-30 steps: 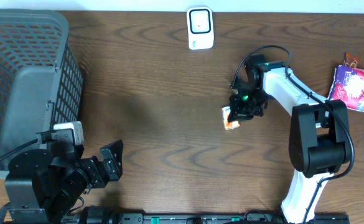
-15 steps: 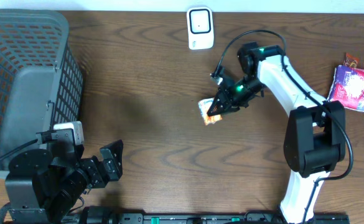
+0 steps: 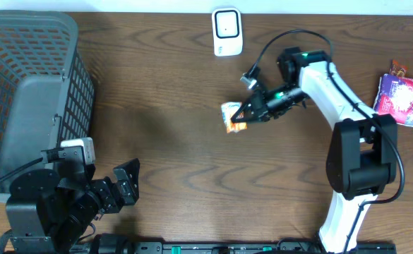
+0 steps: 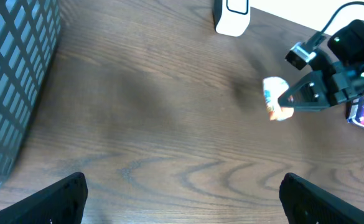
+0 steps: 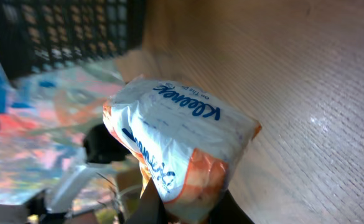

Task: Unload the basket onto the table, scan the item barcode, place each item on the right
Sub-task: 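Raise the orange pack up to the scanner face, then hold the orange pack against the scanner window, then carry the orange pack to the far right and release it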

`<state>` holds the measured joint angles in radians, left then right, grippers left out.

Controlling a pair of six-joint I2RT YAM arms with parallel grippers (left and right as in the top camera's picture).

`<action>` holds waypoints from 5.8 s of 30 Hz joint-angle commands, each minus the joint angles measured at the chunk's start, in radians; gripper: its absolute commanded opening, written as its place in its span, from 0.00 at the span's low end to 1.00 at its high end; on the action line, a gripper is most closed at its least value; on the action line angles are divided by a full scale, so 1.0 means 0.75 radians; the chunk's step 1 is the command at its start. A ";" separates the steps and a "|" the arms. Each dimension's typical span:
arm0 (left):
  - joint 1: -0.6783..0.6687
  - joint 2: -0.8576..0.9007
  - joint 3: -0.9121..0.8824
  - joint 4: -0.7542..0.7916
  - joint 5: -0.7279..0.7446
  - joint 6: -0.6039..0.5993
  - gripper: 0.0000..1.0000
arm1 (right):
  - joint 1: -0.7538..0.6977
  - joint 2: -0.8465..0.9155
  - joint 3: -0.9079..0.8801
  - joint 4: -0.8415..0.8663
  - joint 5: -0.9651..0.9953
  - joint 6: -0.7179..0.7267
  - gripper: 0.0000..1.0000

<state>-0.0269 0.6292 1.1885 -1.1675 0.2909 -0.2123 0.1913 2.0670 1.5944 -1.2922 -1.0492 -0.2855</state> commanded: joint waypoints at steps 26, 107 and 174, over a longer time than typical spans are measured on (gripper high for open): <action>0.006 0.001 0.018 0.001 0.019 0.002 0.98 | 0.167 -0.031 0.338 0.282 1.478 0.744 0.01; 0.006 0.001 0.018 0.001 0.019 0.002 0.98 | 0.293 0.396 0.479 1.628 1.847 0.295 0.01; 0.006 0.001 0.018 0.001 0.019 0.002 0.98 | -0.469 -0.296 0.673 -0.194 1.702 0.819 0.99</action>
<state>-0.0269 0.6292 1.1885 -1.1671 0.2909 -0.2123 -0.1715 1.9640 2.1105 -1.4067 0.3740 0.2871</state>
